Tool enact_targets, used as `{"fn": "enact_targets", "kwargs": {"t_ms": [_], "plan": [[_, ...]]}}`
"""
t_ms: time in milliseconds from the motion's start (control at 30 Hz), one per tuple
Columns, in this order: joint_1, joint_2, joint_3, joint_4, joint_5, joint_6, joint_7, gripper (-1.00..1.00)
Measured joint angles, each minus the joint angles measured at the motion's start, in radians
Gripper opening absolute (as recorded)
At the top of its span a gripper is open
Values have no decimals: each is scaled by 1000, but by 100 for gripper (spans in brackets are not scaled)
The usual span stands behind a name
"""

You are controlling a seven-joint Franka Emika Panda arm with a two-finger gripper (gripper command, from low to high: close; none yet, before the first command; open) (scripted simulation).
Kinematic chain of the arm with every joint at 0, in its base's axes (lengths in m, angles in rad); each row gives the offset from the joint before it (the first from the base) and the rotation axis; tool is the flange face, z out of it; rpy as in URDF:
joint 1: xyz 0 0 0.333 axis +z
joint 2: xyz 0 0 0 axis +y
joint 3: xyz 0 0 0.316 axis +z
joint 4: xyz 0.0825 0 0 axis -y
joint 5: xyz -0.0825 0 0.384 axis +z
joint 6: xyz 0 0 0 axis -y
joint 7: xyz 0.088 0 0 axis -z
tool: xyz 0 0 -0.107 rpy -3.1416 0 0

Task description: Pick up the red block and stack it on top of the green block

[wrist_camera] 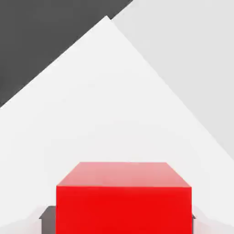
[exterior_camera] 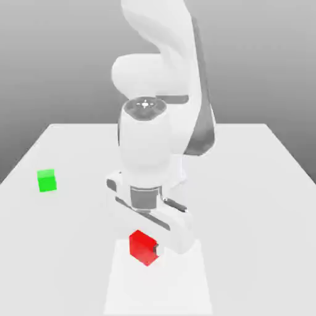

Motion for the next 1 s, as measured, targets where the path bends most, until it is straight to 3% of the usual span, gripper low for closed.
{"fn": "enact_targets", "kwargs": {"t_ms": [667, 1000], "plan": [[-740, -263, -538, -130, -258, -116, -72, -100], [-697, -178, -605, -122, -137, -39, -169, -100]]}}
